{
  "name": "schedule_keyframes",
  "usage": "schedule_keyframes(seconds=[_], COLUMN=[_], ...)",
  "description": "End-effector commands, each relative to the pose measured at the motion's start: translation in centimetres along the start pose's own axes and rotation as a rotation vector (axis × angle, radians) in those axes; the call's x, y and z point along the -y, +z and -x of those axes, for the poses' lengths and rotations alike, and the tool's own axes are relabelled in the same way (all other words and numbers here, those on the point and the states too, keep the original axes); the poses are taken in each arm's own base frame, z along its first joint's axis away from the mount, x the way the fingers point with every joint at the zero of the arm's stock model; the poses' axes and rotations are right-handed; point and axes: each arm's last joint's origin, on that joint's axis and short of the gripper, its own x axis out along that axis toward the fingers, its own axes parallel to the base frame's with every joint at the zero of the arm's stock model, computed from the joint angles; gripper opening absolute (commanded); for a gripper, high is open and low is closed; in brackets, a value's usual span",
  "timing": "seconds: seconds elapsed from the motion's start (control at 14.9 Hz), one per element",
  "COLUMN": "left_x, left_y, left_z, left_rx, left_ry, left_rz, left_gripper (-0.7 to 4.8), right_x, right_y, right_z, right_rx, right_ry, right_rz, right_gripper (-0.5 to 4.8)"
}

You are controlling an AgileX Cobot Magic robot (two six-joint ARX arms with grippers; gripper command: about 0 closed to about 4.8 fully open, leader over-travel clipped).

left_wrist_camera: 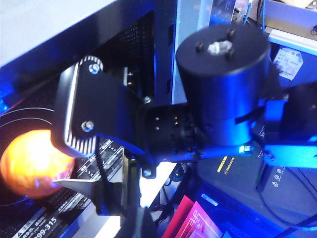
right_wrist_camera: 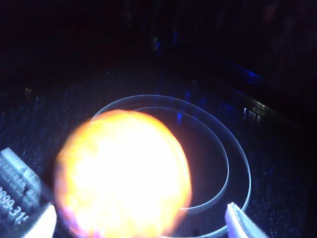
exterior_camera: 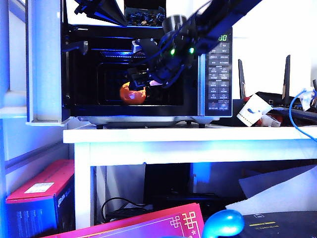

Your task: Open the microwave door, place the orange inside the microwave, then close the microwave door.

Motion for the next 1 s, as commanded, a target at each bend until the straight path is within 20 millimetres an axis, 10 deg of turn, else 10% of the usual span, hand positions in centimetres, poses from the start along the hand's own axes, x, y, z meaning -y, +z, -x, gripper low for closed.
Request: schedule_keyframes(seconds=[0.07,1.0], left_x=[0.2,0.2], left_y=[0.4,0.3], left_z=[0.4,0.4], left_rx=[0.017,0.011], left_ry=[0.001,-0.001], left_rz=[-0.017,-0.013], left_gripper=[-0.05,-0.05], right_x=[0.2,-1.6], right_y=[1.9,1.3], right_z=[1.2,-0.3], right_rx=[0.024,0.059], right_ry=[-0.006,-0.085], right_rz=[0.008,0.013], right_gripper=[4.79,4.50])
